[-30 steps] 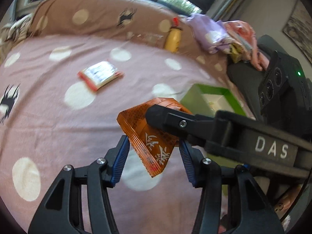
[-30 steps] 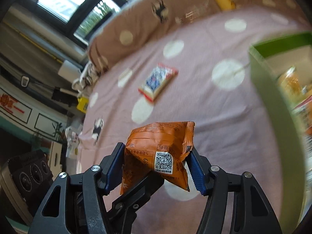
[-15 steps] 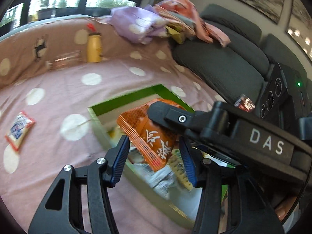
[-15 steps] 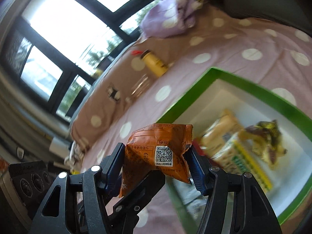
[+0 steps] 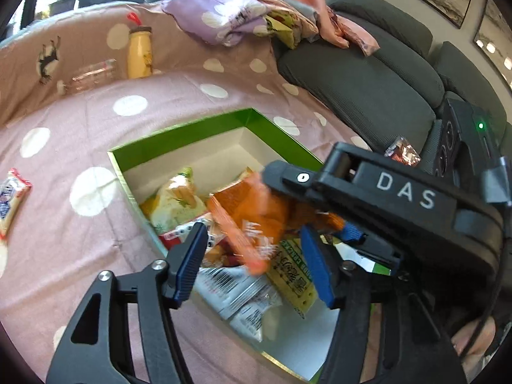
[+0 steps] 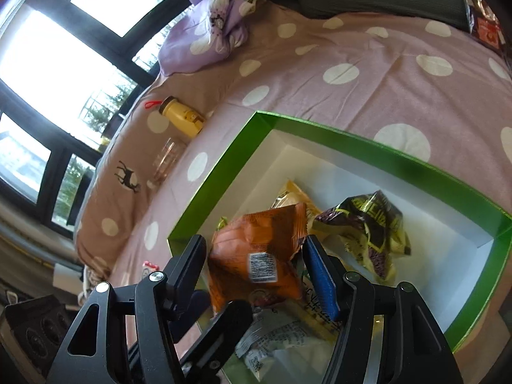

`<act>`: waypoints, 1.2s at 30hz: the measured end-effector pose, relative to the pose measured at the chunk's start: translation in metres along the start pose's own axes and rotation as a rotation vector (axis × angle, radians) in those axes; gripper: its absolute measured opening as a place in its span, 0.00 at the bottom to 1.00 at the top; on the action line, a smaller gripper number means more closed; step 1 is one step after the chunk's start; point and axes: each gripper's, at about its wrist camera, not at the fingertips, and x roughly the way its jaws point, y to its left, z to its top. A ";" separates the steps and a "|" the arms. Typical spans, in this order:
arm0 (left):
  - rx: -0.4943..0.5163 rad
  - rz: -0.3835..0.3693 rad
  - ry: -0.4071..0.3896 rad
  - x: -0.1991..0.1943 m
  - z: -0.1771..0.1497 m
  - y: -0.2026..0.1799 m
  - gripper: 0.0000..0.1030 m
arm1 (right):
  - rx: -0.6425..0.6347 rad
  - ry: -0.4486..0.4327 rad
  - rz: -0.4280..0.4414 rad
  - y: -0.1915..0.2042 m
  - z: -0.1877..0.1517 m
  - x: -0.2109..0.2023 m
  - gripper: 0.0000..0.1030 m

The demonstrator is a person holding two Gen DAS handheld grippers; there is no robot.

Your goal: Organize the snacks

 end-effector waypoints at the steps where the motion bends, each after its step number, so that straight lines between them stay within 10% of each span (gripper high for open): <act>1: -0.002 0.003 -0.005 -0.005 0.000 0.001 0.62 | -0.002 -0.011 -0.004 0.001 0.000 -0.002 0.64; 20: -0.352 0.428 -0.158 -0.154 -0.095 0.115 0.82 | -0.223 -0.071 0.058 0.062 -0.023 -0.014 0.80; 36: -0.487 0.514 -0.211 -0.189 -0.120 0.162 0.85 | -0.482 -0.049 0.042 0.133 -0.080 0.008 0.84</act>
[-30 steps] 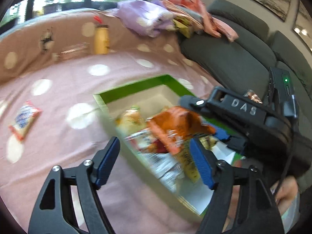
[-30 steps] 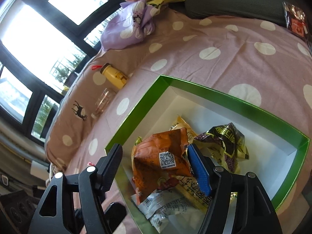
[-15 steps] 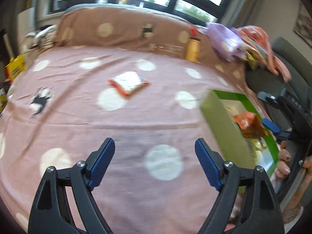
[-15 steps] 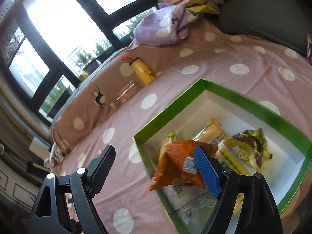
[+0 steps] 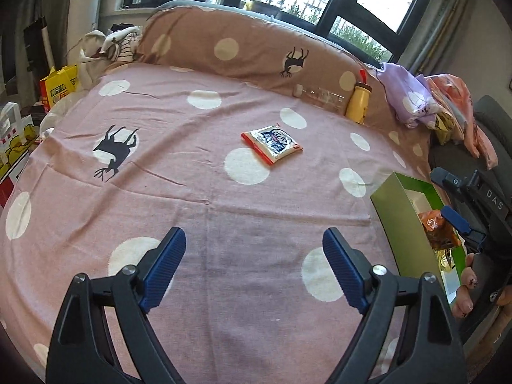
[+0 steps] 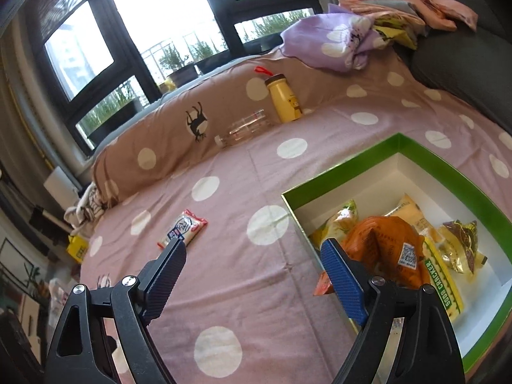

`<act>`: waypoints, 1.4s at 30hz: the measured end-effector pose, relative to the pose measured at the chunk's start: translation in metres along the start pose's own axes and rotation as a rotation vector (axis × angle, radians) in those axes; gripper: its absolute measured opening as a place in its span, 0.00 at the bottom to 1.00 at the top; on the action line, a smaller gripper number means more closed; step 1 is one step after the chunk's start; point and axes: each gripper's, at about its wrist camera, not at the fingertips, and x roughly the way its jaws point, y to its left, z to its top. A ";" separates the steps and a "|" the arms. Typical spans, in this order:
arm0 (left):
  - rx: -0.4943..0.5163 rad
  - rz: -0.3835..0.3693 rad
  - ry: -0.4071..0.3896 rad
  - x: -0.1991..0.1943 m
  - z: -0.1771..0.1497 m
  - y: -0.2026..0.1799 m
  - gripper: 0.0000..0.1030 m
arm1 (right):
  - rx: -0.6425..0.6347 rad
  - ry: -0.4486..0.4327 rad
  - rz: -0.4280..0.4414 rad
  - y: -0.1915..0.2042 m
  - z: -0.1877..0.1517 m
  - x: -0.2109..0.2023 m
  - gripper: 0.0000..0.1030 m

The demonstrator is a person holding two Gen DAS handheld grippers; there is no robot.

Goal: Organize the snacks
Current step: 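Move the open right gripper to the white-blue biscuit packet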

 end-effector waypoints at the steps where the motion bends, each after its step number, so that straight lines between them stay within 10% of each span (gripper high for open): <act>1: -0.004 0.007 0.000 0.000 0.000 0.002 0.85 | -0.007 0.001 -0.002 0.003 -0.001 0.000 0.84; 28: -0.111 -0.019 0.009 -0.007 0.012 0.037 0.87 | -0.128 0.166 0.081 0.066 -0.018 0.039 0.89; 42: -0.178 0.045 0.106 0.012 0.016 0.059 0.88 | -0.014 0.515 0.024 0.138 0.010 0.210 0.89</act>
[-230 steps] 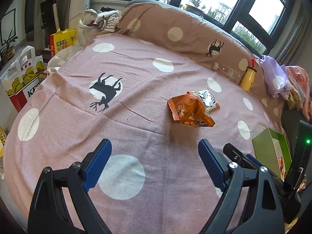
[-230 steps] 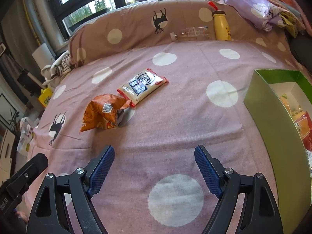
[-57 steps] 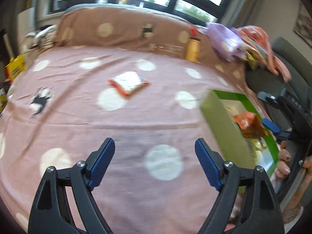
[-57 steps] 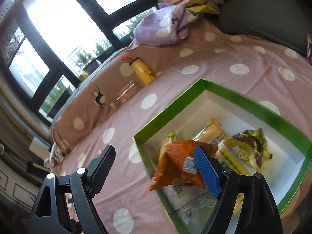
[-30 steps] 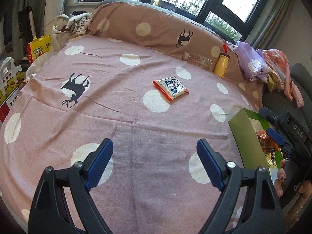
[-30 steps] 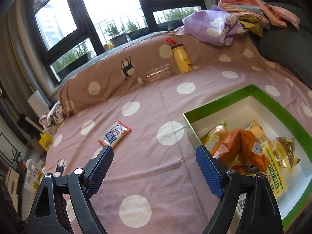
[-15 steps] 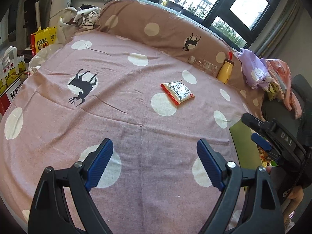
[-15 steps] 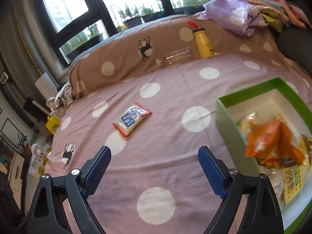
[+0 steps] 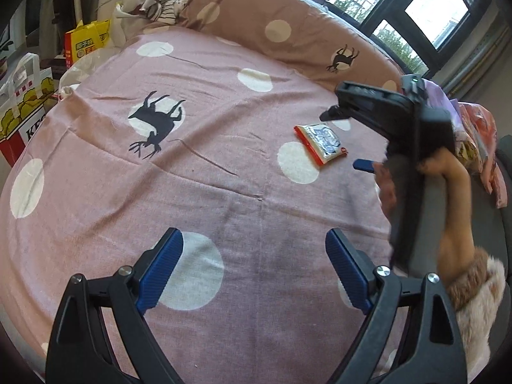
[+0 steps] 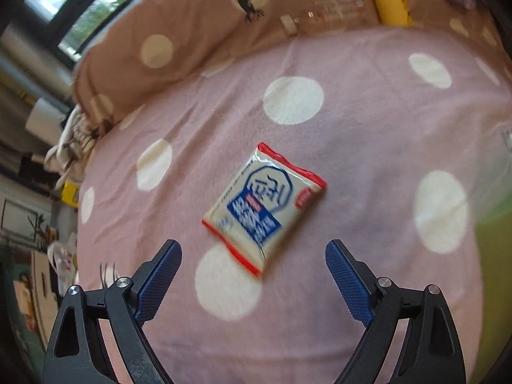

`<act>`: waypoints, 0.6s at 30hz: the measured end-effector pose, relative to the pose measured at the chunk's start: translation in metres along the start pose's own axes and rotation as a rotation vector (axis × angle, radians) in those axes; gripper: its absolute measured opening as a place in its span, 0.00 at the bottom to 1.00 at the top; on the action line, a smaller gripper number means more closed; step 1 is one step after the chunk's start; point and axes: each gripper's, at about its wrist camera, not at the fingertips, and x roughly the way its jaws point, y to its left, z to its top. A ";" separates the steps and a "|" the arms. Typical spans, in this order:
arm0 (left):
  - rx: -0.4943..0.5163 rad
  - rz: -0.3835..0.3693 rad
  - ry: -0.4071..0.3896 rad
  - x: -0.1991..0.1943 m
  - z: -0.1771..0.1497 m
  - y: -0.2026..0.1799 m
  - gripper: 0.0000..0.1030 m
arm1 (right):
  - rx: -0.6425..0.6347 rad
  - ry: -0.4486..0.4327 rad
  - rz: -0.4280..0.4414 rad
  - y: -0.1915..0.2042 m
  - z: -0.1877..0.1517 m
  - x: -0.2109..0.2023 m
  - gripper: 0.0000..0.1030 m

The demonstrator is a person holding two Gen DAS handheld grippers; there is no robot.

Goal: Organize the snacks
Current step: 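Move the open right gripper to the white-blue biscuit packet, then grasp the white-blue biscuit packet with the right gripper and lift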

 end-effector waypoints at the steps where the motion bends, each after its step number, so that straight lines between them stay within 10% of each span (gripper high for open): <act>1: -0.002 0.014 0.006 0.001 0.000 0.001 0.88 | 0.033 0.011 -0.008 0.001 0.006 0.009 0.89; 10: -0.005 0.063 0.045 0.009 0.000 0.007 0.88 | -0.013 -0.094 -0.213 0.021 0.015 0.045 0.88; 13: -0.008 0.068 0.044 0.008 -0.001 0.008 0.88 | -0.132 -0.102 -0.299 0.026 0.002 0.042 0.69; 18: -0.008 0.074 0.040 0.008 -0.002 0.007 0.88 | -0.208 -0.035 -0.212 0.018 -0.025 0.025 0.68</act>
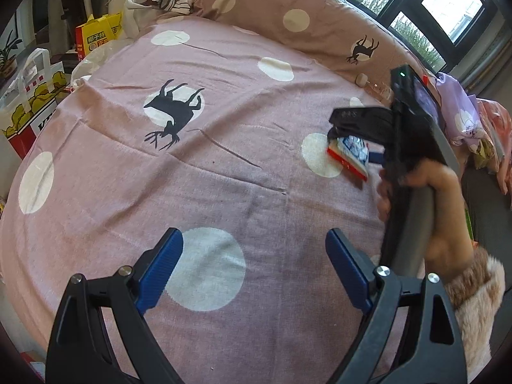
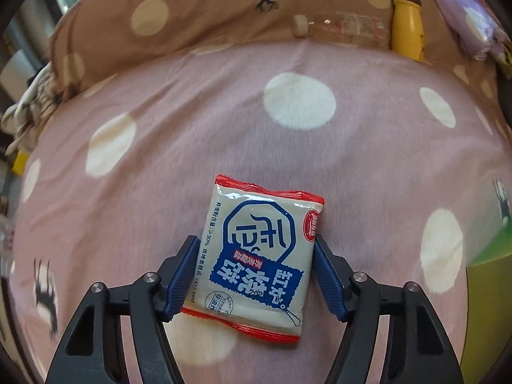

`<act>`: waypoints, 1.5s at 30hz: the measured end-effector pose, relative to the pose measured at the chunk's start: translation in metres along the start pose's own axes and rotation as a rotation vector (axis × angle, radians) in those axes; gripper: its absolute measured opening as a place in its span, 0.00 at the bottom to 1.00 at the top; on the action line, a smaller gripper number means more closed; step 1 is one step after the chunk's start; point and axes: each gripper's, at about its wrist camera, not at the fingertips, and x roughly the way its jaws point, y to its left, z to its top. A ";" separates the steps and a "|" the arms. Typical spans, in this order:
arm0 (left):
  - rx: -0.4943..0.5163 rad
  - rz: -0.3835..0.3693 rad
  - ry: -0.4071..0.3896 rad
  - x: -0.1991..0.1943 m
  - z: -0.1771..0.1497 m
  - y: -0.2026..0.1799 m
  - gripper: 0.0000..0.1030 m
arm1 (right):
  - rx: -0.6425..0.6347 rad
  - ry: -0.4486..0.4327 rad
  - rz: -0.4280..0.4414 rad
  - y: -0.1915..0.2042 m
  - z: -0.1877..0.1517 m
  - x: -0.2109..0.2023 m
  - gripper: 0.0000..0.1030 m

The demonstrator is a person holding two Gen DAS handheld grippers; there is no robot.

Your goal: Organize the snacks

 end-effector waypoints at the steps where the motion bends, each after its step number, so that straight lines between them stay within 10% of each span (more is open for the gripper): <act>1: -0.001 0.000 -0.001 0.000 0.000 0.000 0.88 | -0.013 0.010 0.026 -0.001 -0.007 -0.004 0.68; 12: 0.049 0.016 0.007 0.001 -0.011 -0.016 0.88 | -0.058 0.118 0.223 -0.060 -0.118 -0.064 0.68; 20: 0.191 -0.061 0.102 0.021 -0.030 -0.053 0.87 | 0.093 -0.008 0.280 -0.101 -0.134 -0.090 0.80; 27: 0.277 -0.110 0.186 0.052 -0.048 -0.089 0.75 | 0.177 0.068 0.394 -0.109 -0.131 -0.067 0.74; 34: 0.321 -0.180 0.156 0.059 -0.052 -0.109 0.42 | 0.174 0.100 0.455 -0.103 -0.133 -0.057 0.54; 45: 0.428 -0.259 -0.063 -0.003 -0.049 -0.163 0.36 | 0.233 -0.126 0.454 -0.130 -0.136 -0.128 0.53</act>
